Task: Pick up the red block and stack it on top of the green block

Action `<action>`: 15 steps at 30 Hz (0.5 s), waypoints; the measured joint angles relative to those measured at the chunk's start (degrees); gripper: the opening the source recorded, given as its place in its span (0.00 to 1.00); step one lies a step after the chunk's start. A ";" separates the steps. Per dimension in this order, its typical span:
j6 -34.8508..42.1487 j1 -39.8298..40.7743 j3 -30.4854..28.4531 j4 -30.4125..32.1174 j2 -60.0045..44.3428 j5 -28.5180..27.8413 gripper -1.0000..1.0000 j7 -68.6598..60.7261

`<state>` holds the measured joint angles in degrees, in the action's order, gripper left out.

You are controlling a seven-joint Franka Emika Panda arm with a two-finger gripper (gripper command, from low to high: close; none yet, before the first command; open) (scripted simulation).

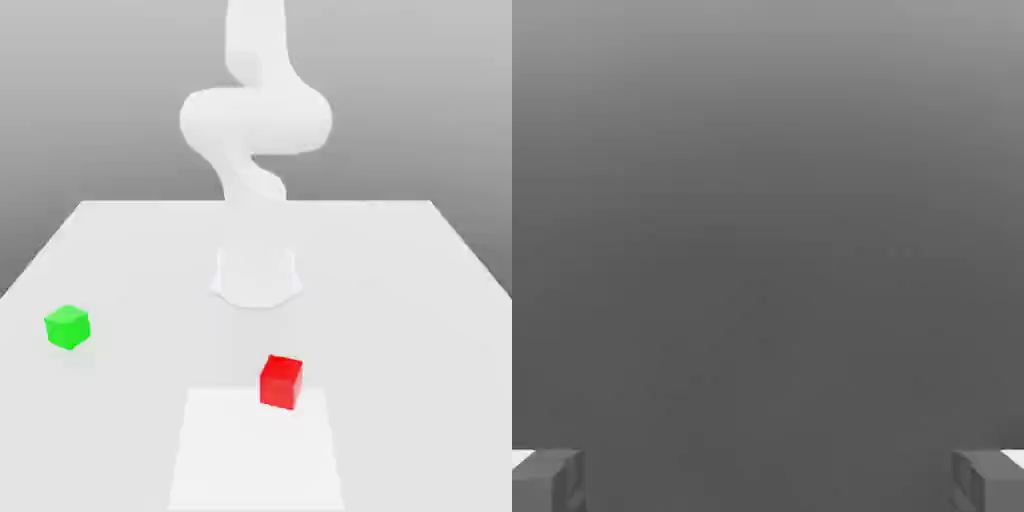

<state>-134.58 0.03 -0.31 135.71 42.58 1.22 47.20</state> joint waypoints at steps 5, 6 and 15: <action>-6.66 -0.05 0.55 9.30 -7.98 2.42 0.50 3.61; -7.98 -0.07 0.87 11.15 -9.55 2.79 0.50 4.42; -21.14 -0.07 6.04 29.55 -25.12 3.91 0.50 14.74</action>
<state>-155.72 -0.04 5.72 165.26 17.46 5.13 61.94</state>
